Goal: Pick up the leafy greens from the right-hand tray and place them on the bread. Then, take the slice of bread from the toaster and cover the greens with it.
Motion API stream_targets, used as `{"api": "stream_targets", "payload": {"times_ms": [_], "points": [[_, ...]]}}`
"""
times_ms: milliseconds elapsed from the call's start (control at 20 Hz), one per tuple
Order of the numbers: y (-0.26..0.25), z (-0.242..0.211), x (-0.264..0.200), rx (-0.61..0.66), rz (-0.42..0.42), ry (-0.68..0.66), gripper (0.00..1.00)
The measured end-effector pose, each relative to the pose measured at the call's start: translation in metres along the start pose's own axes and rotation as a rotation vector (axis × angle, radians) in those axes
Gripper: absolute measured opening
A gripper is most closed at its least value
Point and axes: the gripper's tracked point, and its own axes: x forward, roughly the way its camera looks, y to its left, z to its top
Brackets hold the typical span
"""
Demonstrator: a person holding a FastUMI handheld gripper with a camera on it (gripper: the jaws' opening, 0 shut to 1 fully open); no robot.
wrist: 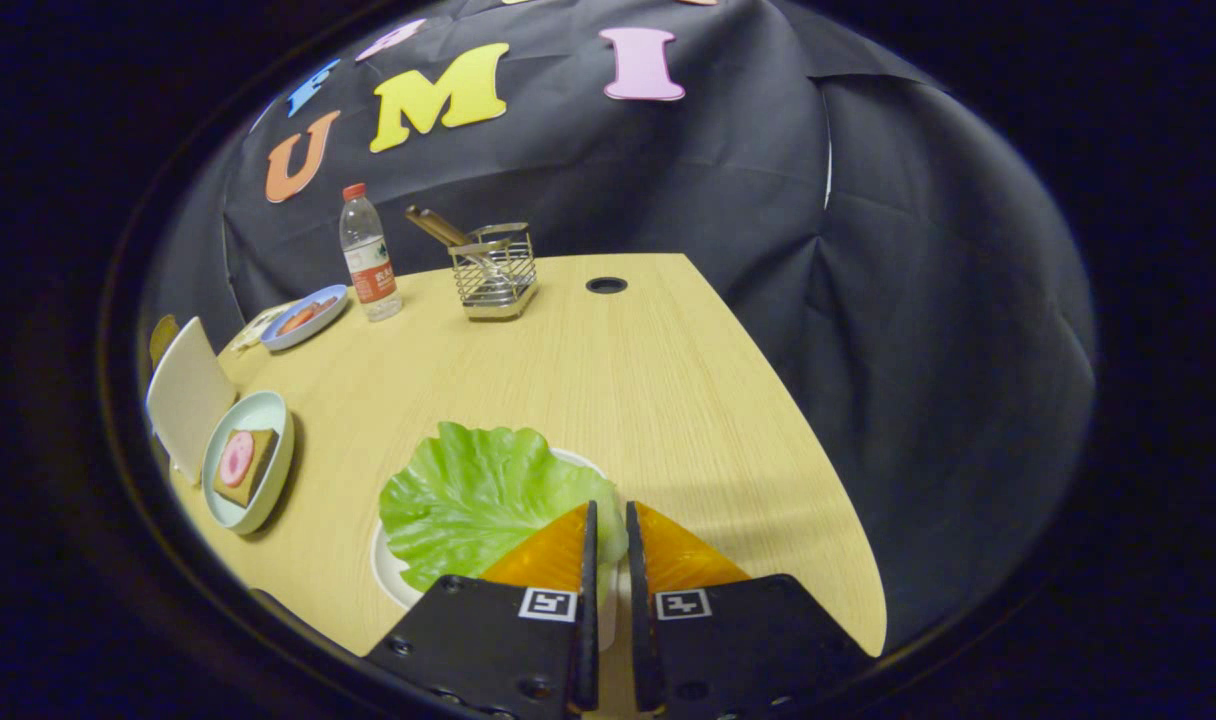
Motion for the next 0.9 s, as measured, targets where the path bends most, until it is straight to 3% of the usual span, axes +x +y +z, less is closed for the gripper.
{"api": "stream_targets", "payload": {"times_ms": [100, 200, 500, 900], "points": [[-0.003, 0.006, -0.005, -0.027, -0.024, -0.024, 0.15], [0.0, 0.011, -0.01, -0.043, 0.0, -0.029, 0.0], [0.027, 0.044, -0.05, -0.012, 0.098, -0.059, 0.0], [0.081, 0.103, -0.111, -0.027, 0.142, -0.101, 0.0]]}}
